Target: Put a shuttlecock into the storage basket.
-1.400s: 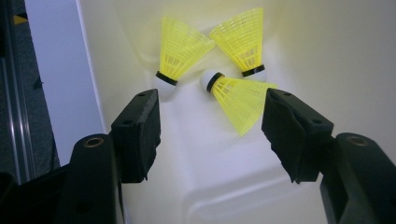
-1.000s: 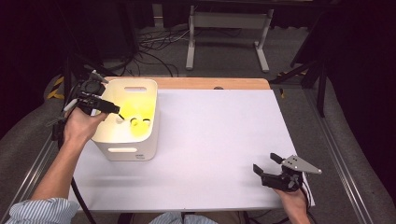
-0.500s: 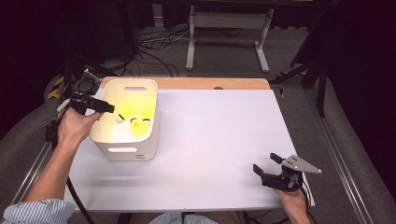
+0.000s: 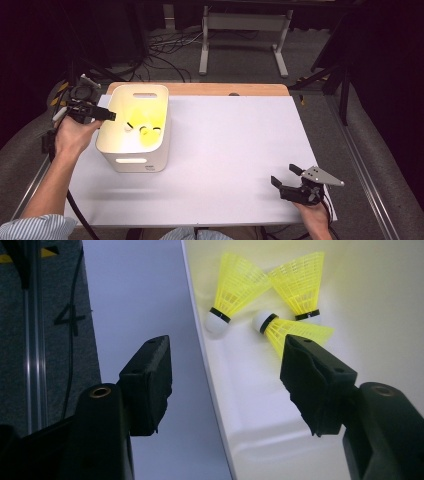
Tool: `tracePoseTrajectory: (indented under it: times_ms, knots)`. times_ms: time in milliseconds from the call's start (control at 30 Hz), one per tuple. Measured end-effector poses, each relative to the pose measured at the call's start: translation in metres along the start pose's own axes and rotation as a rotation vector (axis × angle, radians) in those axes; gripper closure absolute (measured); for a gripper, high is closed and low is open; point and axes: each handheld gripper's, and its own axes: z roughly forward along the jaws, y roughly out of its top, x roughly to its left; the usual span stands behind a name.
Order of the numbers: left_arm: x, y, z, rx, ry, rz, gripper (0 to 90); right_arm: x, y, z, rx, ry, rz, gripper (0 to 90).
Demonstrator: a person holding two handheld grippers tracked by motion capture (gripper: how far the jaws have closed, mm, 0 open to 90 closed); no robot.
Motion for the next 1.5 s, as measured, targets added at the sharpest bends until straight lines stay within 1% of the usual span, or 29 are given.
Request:
tracePoseTrajectory:
  times_ms: [500,700,767,833,867,967,1500]
  knots:
    - [0.011,-0.007,-0.002,-0.011,0.012,-0.027,38.6,0.000,0.000,0.000,0.000,0.001,-0.002,14.9]
    - [0.016,-0.010,-0.004,-0.015,0.014,-0.041,39.1,0.000,0.000,0.000,0.000,0.001,-0.002,14.9]
    - [0.019,-0.011,-0.005,-0.013,0.019,-0.039,39.1,0.000,0.000,0.000,0.000,0.001,-0.002,14.9]
    - [0.021,-0.013,-0.005,-0.014,0.017,-0.048,39.1,0.000,0.000,0.000,-0.001,0.001,-0.001,14.9]
    - [0.022,-0.013,-0.005,-0.014,0.023,-0.048,39.1,0.000,0.000,0.000,0.000,0.000,-0.001,14.9]
    - [0.025,-0.015,-0.006,-0.016,0.021,-0.059,39.2,0.000,0.000,0.000,0.000,0.001,-0.002,14.9]
    - [0.037,-0.027,-0.008,-0.029,0.017,-0.089,39.1,0.000,0.000,0.000,0.000,0.001,-0.003,14.9]
